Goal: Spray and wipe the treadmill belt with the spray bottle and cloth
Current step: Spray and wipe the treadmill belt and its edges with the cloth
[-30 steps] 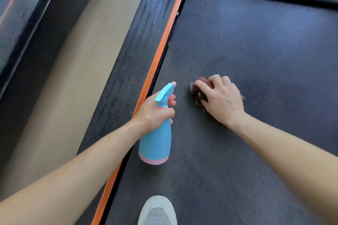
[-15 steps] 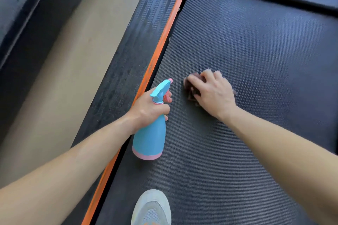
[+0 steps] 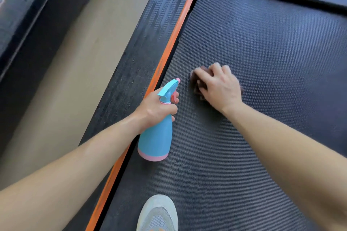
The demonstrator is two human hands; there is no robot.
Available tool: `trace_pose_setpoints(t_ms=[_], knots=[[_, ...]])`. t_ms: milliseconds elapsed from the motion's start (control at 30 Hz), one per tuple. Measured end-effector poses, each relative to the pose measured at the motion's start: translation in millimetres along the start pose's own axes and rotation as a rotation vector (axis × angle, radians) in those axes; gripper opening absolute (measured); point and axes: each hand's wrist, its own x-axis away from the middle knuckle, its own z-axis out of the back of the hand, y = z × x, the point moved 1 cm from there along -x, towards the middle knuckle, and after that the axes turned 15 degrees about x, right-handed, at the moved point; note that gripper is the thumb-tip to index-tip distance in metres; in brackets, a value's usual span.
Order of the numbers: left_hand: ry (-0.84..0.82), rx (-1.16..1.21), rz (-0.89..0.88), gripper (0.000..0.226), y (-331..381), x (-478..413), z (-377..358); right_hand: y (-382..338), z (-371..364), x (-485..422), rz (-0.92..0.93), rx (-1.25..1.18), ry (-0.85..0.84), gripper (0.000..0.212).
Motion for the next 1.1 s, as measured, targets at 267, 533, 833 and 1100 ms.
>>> trace_pose_setpoints(t_ms=[267, 533, 833, 1100], knots=[[0.023, -0.012, -0.014, 0.033, 1.4, -3.1, 6.3, -28.1, 9.8, 82.0, 0.291, -0.075, 0.003, 0.058], [-0.017, 0.001, -0.035, 0.038, -0.6, -1.8, -0.5, 8.2, 3.3, 11.8, -0.105, -0.010, -0.035, 0.041], [-0.025, -0.046, 0.007, 0.029, -7.2, -8.5, -2.9, -12.4, 13.1, 114.7, 0.312, -0.082, -0.038, 0.055], [0.012, -0.048, -0.001, 0.036, 0.9, -3.0, -0.8, -9.1, -4.1, -10.7, -0.121, -0.041, -0.033, 0.043]])
